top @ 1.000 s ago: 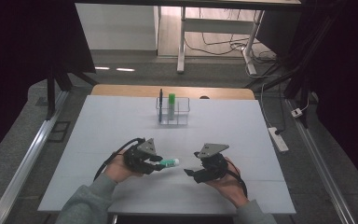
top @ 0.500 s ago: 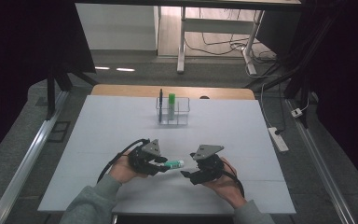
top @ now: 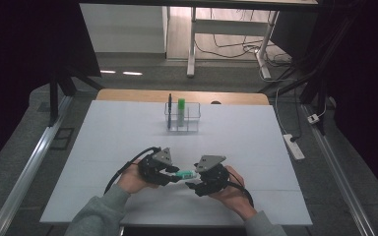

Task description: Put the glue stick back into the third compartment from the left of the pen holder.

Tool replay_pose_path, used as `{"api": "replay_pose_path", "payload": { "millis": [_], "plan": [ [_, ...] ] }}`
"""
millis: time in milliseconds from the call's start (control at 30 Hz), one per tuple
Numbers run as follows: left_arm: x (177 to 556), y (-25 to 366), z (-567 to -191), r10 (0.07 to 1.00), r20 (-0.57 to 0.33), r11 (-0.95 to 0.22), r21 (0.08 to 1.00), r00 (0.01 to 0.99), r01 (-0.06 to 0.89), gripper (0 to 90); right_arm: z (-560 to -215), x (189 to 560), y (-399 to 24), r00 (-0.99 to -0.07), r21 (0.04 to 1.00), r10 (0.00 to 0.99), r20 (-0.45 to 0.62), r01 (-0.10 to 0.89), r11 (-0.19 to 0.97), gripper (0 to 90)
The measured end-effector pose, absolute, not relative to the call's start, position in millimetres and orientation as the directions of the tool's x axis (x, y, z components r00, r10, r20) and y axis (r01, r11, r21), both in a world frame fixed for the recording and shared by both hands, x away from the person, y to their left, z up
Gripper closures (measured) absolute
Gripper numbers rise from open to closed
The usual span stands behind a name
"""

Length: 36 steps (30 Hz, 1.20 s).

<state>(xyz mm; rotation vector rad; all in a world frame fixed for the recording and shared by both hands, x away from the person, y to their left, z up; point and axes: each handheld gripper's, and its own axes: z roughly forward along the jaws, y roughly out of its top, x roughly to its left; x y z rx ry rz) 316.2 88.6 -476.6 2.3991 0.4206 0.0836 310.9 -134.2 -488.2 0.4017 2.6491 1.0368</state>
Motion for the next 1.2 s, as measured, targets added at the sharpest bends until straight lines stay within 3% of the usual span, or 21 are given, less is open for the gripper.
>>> {"api": "replay_pose_path", "payload": {
  "millis": [267,433,767,867,1033,1200],
  "plan": [
    [316,83,-479,0.312,-0.068,-0.709,0.647,0.948,0.28,64.4,-489,305,-122,-0.929,0.648,0.298,-0.218,0.091,0.757,39.9],
    [317,81,-479,0.302,-0.082,-0.707,0.649,0.95,0.281,64.4,-491,303,-119,-0.934,0.638,0.268,-0.235,0.06,0.767,50.9],
    [318,84,-476,0.316,-0.14,-0.628,0.71,0.938,0.318,67.3,-495,295,-113,-0.948,0.596,0.163,-0.274,-0.035,0.802,65.3],
    [317,89,-473,0.347,-0.127,-0.595,0.737,0.929,0.322,66.5,-493,295,-114,-0.948,0.607,0.174,-0.266,-0.025,0.794,65.4],
    [316,106,-463,0.411,-0.152,-0.49,0.794,0.899,0.358,57.4,-495,305,-126,-0.944,0.643,0.234,-0.231,0.033,0.765,65.5],
    [313,119,-462,0.45,-0.136,-0.48,0.796,0.882,0.368,53.0,-491,312,-136,-0.937,0.695,0.299,-0.181,0.093,0.713,65.5]
  ]
}}
